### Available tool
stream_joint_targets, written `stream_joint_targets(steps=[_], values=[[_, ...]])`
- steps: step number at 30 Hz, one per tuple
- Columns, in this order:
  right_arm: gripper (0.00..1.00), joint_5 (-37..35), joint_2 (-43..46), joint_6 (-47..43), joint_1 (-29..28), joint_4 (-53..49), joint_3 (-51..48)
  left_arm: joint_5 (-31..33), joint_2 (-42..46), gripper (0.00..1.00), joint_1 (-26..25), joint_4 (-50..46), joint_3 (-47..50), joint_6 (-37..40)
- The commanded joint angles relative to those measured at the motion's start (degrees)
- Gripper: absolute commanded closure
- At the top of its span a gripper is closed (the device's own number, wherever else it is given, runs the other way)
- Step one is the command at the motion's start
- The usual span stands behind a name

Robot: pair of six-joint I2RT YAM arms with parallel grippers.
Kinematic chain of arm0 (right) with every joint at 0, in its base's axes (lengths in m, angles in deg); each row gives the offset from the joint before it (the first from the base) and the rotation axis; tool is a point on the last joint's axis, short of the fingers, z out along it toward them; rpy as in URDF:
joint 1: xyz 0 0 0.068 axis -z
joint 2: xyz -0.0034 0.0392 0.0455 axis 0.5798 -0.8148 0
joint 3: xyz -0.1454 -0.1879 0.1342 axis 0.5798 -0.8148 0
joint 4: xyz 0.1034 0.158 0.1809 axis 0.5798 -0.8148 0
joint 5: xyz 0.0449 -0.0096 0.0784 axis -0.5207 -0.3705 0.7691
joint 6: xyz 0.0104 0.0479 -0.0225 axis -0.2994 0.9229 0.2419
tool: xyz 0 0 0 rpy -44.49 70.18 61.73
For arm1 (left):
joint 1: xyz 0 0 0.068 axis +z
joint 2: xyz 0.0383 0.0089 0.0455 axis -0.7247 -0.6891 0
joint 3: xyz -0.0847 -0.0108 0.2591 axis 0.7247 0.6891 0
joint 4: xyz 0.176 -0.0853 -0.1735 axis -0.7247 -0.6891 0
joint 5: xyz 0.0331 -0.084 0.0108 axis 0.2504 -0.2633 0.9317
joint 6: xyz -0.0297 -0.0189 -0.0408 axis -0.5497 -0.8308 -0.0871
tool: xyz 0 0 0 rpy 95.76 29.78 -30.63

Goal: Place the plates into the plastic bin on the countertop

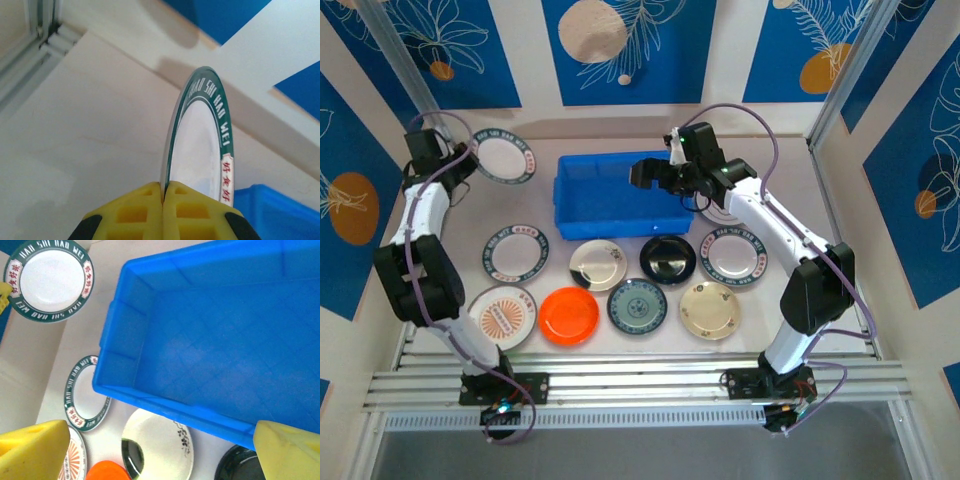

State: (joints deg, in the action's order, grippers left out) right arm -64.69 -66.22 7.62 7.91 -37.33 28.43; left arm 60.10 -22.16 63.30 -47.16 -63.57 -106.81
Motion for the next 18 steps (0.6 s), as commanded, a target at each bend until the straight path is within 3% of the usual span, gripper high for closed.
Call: stream_joint_targets(steps=[1,4,7,18], values=[[0.05,4.59,-0.99,-1.38,-0.25,-0.29,2.92,-6.92,2.55,1.00,-0.60,-4.48,-5.23,0.64],[0.05,8.31,-1.28,-0.66,0.43,0.92,4.10,-16.18,1.60,1.00,-1.54,-6.84,-9.78,-2.04],[0.06,12.59,-1.28,1.41,1.53,3.69,4.25,-21.56,1.75,1.00,-4.92,-6.48,-10.72,-5.25],[0.12,17.63,-2.46,9.49,8.08,12.52,0.70,-27.31,2.46,1.00,-20.27,2.00,-5.58,-13.15]])
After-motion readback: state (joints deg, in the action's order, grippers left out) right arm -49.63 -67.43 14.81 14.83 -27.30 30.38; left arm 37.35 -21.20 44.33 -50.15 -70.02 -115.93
